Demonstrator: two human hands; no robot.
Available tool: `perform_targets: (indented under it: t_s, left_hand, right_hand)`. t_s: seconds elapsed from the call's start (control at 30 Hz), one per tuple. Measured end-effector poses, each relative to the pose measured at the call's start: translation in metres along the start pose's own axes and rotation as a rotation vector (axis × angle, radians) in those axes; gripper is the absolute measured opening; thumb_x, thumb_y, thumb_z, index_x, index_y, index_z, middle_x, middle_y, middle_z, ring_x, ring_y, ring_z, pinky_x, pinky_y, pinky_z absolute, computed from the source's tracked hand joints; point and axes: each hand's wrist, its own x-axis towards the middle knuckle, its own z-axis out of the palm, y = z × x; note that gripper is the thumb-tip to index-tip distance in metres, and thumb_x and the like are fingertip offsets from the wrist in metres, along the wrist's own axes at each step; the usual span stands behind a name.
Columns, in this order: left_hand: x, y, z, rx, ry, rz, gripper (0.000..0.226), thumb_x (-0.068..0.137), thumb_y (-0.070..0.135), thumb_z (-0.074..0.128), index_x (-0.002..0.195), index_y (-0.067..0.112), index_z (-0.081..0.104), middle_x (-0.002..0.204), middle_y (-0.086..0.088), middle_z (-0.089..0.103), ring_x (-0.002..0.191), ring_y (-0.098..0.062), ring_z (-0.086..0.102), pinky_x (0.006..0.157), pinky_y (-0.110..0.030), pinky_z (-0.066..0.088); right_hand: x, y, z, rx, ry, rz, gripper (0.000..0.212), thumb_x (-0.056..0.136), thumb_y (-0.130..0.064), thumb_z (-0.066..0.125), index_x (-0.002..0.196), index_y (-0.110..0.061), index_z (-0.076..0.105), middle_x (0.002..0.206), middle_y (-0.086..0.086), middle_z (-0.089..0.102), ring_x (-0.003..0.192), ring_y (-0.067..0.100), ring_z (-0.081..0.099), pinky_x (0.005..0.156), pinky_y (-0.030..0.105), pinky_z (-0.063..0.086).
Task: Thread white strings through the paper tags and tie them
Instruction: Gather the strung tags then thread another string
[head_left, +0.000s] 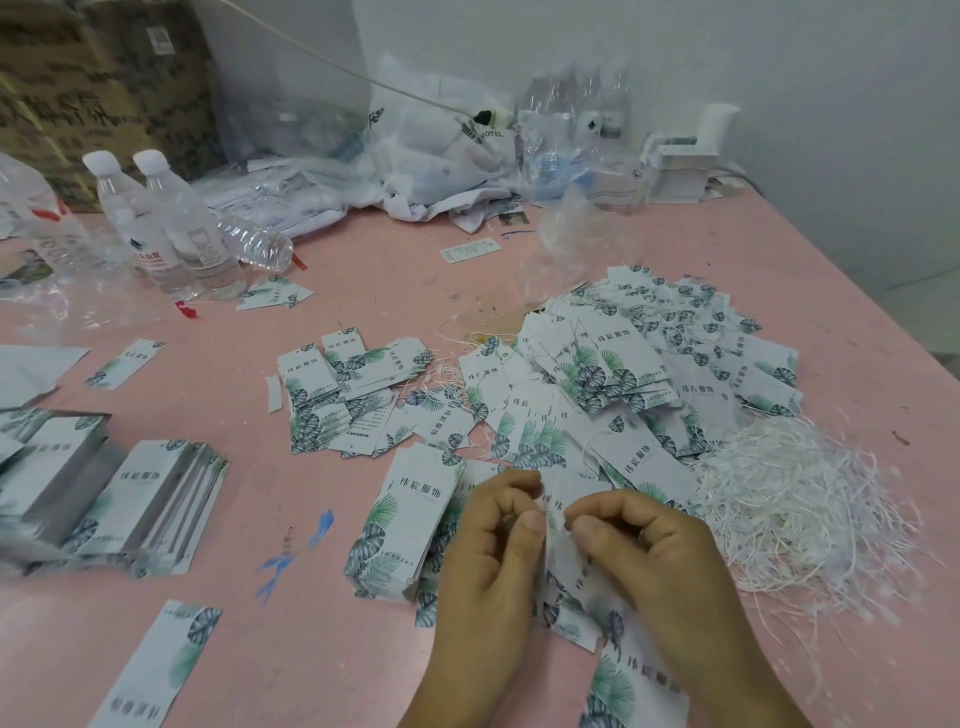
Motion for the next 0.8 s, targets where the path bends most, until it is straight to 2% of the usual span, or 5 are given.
perform_targets:
  t_s: [0.17, 0.3, 0.53, 0.67, 0.8]
  left_hand:
    - [0.002, -0.003, -0.005, -0.154, 0.131, -0.076, 0.024, 0.09, 0.047, 0.057, 0.088, 0.023, 0.06, 0.111, 0.003, 0.063, 0.099, -0.026, 0.054, 0.082, -0.049, 0.039]
    - [0.004, 0.001, -0.007, -0.354, 0.157, -0.126, 0.018, 0.092, 0.036, 0.059, 0.085, 0.02, 0.06, 0.096, -0.011, 0.067, 0.068, -0.026, 0.051, 0.068, -0.039, 0.044]
    - [0.011, 0.01, -0.011, -0.696, 0.149, -0.285, 0.024, 0.092, 0.025, 0.053, 0.071, 0.021, 0.065, 0.07, -0.017, 0.067, 0.049, -0.018, 0.06, 0.043, -0.023, 0.049]
    - [0.011, 0.008, -0.01, -0.613, 0.111, -0.274, 0.017, 0.087, 0.032, 0.063, 0.075, 0.02, 0.06, 0.055, -0.005, 0.051, 0.039, -0.013, 0.044, 0.038, -0.02, 0.041]
    - [0.005, 0.007, -0.006, -0.449, -0.008, -0.254, 0.017, 0.088, 0.034, 0.066, 0.08, 0.02, 0.06, 0.051, 0.002, 0.043, 0.039, -0.01, 0.037, 0.04, -0.018, 0.034]
  right_hand:
    - [0.012, 0.007, -0.029, 0.428, -0.054, 0.273, 0.018, 0.071, -0.019, 0.067, 0.083, -0.008, 0.074, 0.059, 0.006, 0.053, 0.041, 0.008, 0.041, 0.035, 0.017, 0.033]
    - [0.019, 0.01, -0.041, 0.637, -0.052, 0.359, 0.017, 0.077, -0.008, 0.057, 0.079, -0.005, 0.074, 0.061, 0.009, 0.055, 0.041, 0.01, 0.043, 0.034, 0.018, 0.035]
    - [0.02, 0.009, -0.046, 0.705, -0.016, 0.351, 0.024, 0.081, -0.007, 0.052, 0.084, -0.006, 0.075, 0.065, 0.01, 0.06, 0.046, 0.011, 0.051, 0.038, 0.018, 0.041]
    - [0.018, 0.008, -0.039, 0.674, -0.027, 0.321, 0.019, 0.08, -0.008, 0.056, 0.097, -0.003, 0.064, 0.07, 0.018, 0.065, 0.049, 0.016, 0.06, 0.04, 0.019, 0.048]
    - [0.014, 0.008, -0.029, 0.526, -0.003, 0.227, 0.012, 0.071, -0.013, 0.066, 0.081, -0.01, 0.07, 0.066, 0.017, 0.066, 0.05, 0.017, 0.06, 0.041, 0.021, 0.048]
